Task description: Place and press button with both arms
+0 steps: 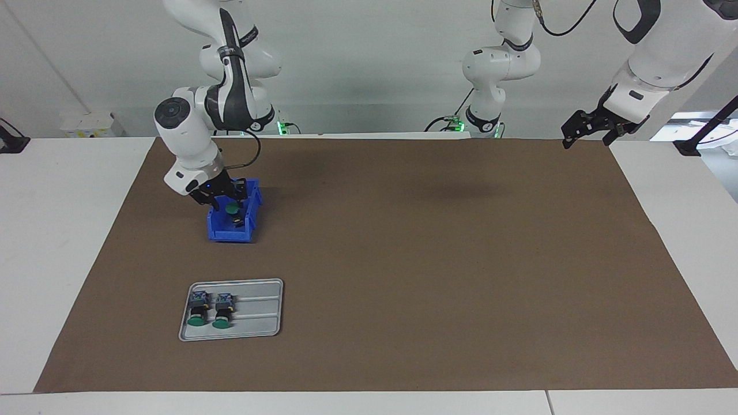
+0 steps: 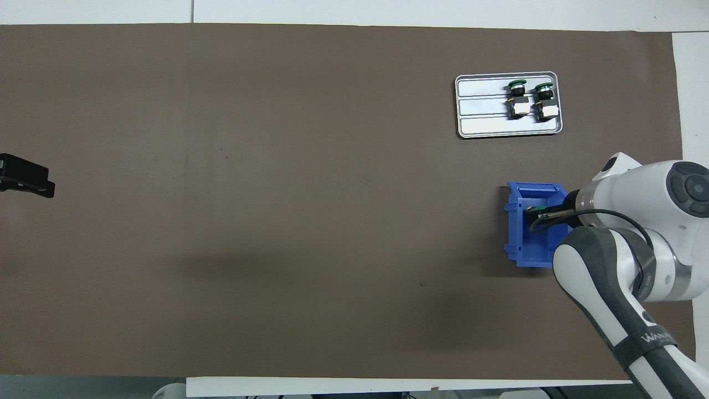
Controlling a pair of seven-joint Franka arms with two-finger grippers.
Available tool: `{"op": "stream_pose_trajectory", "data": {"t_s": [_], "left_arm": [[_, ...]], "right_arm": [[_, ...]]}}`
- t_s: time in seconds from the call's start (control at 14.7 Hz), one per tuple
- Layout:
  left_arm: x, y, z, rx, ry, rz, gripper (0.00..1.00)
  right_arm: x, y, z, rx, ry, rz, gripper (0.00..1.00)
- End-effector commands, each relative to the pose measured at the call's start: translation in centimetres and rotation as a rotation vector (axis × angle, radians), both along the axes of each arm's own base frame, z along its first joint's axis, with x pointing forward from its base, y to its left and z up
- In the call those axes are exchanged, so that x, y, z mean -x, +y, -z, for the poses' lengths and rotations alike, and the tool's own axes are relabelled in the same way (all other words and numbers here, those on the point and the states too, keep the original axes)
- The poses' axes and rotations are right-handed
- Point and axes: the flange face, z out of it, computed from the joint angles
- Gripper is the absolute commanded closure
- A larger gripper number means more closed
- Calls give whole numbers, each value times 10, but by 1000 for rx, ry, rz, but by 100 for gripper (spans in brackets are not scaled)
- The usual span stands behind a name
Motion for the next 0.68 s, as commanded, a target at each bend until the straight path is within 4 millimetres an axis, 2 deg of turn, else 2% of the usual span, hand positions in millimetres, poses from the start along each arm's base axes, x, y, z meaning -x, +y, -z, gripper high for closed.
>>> {"op": "stream_pose_trajectory", "data": {"t_s": [0.0, 0.14, 0.2, 0.27, 0.55, 0.61], "left_arm": [[-1, -2, -1, 0, -11, 17, 0], [-1, -2, -2, 0, -13, 17, 0], [-1, -2, -3, 0, -13, 17, 0], [0, -1, -2, 0, -11, 16, 0], [0, -2, -2, 0, -11, 17, 0], [0, -2, -1, 0, -10, 17, 0]], "right_arm": [[-9, -1, -21, 12, 14, -30, 30], [-21, -2, -55, 16, 37, -30, 26], [-26, -2, -74, 16, 47, -27, 8], [-31, -3, -98, 14, 36, -22, 0], [-49, -1, -199, 9, 54, -13, 0], [-53, -6, -225, 4, 54, -2, 0]]}}
